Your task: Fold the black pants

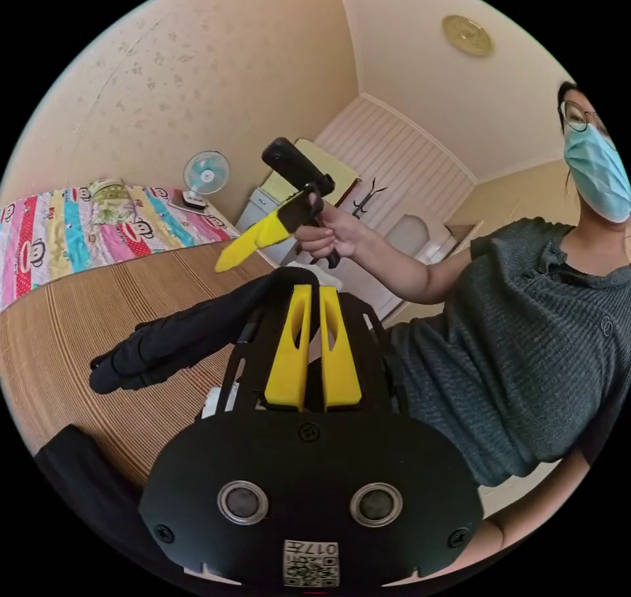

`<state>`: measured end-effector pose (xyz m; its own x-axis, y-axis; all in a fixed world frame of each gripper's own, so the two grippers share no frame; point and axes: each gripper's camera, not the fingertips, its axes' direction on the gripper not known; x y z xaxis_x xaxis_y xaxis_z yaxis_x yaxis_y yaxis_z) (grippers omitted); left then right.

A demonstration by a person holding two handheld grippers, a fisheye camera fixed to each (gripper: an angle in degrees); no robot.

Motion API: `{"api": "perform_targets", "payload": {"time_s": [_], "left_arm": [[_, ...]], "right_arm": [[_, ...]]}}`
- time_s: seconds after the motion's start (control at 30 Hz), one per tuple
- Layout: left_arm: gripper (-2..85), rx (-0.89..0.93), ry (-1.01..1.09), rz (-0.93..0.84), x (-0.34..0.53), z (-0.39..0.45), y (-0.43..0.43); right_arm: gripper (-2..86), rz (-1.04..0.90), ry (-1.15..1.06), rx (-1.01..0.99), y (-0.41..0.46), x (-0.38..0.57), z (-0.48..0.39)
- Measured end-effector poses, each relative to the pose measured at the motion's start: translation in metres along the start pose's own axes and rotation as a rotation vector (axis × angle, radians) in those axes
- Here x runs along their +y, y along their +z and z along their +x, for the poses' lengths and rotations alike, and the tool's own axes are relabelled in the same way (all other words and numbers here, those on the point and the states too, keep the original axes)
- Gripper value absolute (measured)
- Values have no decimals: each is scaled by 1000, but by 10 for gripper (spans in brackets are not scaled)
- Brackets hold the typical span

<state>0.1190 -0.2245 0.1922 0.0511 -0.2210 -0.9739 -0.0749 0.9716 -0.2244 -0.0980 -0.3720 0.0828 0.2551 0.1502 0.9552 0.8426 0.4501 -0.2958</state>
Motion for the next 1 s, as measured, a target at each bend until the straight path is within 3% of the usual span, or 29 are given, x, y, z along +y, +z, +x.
{"api": "perform_targets", "payload": {"time_s": [0.13,0.27,0.33,0.4,0.43,0.47,0.6,0.63,0.8,0.87,1.0], "left_arm": [[-8,85,17,-108,-6,15,100],[-8,137,39,-216,-13,32,197],[-9,127,38,-243,-14,36,225],[-9,107,77,-290,-10,47,256],[-9,104,87,-298,-9,51,264],[-9,102,100,-310,-5,56,278],[-7,55,124,-353,4,63,320],[-7,50,131,-356,5,64,324],[7,-3,146,-316,15,63,339],[23,-30,151,-310,14,62,344],[61,-100,161,-175,5,62,313]], "right_arm": [[259,-420,210,229,46,-18,43],[224,-787,389,544,84,3,100],[233,-855,455,536,85,17,119],[239,-869,472,404,85,28,130],[233,-841,446,261,87,34,133],[164,-791,416,84,89,40,136],[58,-608,320,-52,77,57,135],[46,-483,282,-93,62,65,129],[54,110,82,-306,-21,122,102],[64,360,-98,-419,-55,156,81],[65,625,-341,-380,-91,201,31]]}}
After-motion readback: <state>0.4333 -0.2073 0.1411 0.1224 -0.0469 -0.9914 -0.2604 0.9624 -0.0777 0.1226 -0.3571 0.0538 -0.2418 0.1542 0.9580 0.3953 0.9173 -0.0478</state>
